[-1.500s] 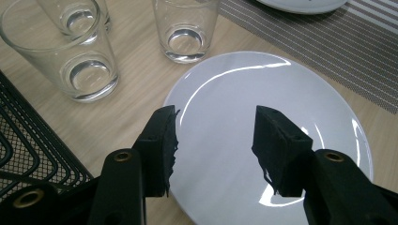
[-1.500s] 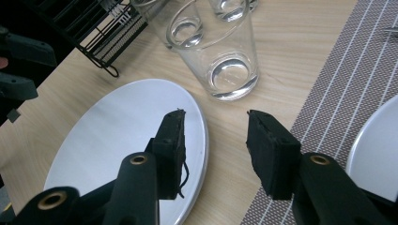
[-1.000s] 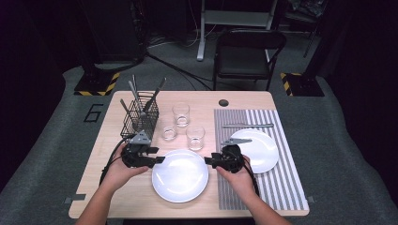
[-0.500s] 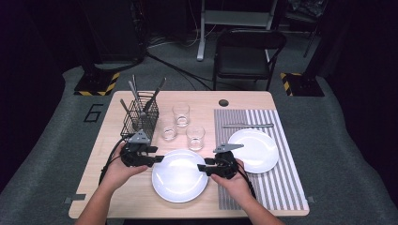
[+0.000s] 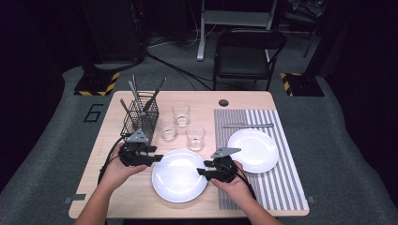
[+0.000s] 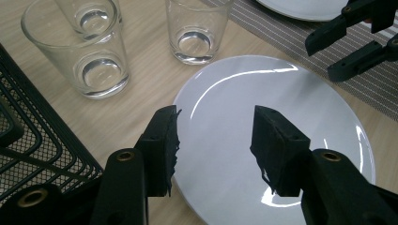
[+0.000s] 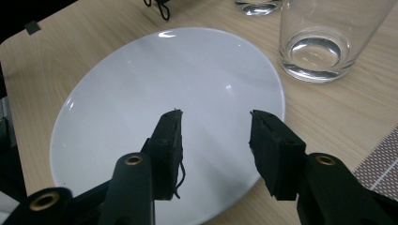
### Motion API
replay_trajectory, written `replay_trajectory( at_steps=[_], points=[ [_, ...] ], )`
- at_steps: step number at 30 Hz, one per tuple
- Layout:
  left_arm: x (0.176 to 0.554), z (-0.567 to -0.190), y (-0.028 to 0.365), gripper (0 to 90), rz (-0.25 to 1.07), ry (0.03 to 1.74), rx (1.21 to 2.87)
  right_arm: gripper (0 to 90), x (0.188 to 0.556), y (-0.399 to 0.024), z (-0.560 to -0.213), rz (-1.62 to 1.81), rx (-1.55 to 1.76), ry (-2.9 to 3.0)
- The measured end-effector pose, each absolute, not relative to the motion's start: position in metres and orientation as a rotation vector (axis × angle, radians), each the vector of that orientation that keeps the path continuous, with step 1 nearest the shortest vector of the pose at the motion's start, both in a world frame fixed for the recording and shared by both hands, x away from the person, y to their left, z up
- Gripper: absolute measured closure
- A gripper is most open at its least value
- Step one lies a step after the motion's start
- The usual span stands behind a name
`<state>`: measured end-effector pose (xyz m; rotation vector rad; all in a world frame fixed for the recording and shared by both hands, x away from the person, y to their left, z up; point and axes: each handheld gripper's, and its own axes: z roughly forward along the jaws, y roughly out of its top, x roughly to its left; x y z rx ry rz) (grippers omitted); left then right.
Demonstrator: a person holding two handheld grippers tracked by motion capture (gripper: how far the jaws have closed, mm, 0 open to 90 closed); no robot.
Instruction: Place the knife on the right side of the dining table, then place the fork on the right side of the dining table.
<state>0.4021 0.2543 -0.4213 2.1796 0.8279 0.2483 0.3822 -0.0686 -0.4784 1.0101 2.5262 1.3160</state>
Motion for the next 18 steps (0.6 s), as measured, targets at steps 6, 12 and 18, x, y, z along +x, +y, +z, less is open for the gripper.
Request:
replay_trajectory(
  at_steps=[6,12,18],
  points=[
    [0.402,-0.418,0.258,51.8,0.264,0.839,2.166,53.9,0.379,-0.065,-0.479,1.302,0.998,2.546],
    [0.403,-0.412,0.264,53.9,0.274,0.857,2.151,53.8,0.378,-0.063,-0.479,1.309,0.984,2.558],
    [0.404,-0.404,0.268,54.0,0.285,0.874,2.114,53.3,0.377,-0.064,-0.476,1.323,0.961,2.565]
  ],
)
